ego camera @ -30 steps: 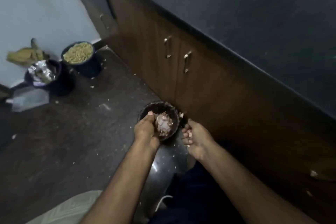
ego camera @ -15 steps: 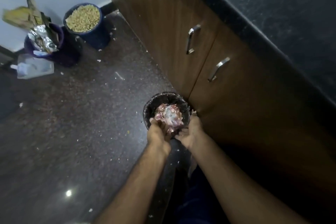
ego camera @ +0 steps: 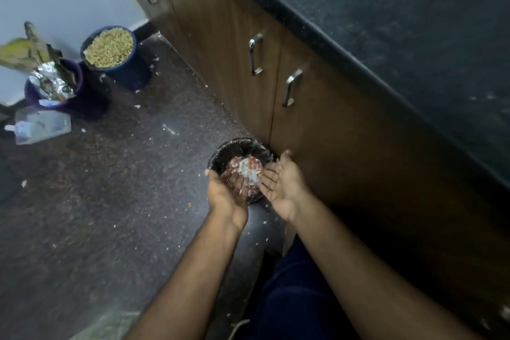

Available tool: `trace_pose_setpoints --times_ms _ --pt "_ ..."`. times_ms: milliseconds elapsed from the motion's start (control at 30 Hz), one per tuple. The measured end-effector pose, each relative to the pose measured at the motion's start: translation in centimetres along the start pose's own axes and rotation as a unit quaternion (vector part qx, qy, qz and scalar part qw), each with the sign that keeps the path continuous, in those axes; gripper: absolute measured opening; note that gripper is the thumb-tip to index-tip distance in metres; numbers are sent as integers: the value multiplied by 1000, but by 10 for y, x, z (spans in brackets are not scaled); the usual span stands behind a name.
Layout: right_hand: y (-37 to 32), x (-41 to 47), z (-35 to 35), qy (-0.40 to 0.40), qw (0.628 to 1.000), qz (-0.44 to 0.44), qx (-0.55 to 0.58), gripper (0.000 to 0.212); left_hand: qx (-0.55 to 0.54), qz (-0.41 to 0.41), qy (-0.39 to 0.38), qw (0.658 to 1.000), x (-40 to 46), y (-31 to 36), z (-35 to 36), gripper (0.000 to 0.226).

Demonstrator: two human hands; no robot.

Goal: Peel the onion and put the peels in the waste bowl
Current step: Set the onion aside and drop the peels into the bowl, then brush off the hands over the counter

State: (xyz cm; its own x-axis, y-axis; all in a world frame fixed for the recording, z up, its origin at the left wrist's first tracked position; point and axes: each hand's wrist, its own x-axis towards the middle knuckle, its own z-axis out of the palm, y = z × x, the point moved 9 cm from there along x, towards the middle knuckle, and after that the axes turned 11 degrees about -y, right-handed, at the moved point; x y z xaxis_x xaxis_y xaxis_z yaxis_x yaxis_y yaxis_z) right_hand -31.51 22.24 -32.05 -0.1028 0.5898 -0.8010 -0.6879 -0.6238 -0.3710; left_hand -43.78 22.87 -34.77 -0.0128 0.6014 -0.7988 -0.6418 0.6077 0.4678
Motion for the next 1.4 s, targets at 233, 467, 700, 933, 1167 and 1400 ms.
trace_pose_setpoints --times_ms 233,467,700,933,1167,1400 --pt "-8 -103 -5 -26 994 -65 -86 82 20 28 -62 997 -95 -10 20 66" --pt "-8 -220 -52 -6 982 -177 -71 82 83 40 -200 976 -199 -44 79 70" --pt "-9 -304 -120 18 960 -278 -22 75 152 78 -310 935 -286 -95 105 64" --pt "-23 -359 -176 28 932 -353 76 73 220 48 -375 899 -320 -145 139 62" --pt "-47 -412 -217 57 913 -389 112 58 231 68 -432 869 -355 -177 204 65" --pt "-95 -503 -259 198 887 -408 88 40 301 28 -428 852 -405 -209 281 58"
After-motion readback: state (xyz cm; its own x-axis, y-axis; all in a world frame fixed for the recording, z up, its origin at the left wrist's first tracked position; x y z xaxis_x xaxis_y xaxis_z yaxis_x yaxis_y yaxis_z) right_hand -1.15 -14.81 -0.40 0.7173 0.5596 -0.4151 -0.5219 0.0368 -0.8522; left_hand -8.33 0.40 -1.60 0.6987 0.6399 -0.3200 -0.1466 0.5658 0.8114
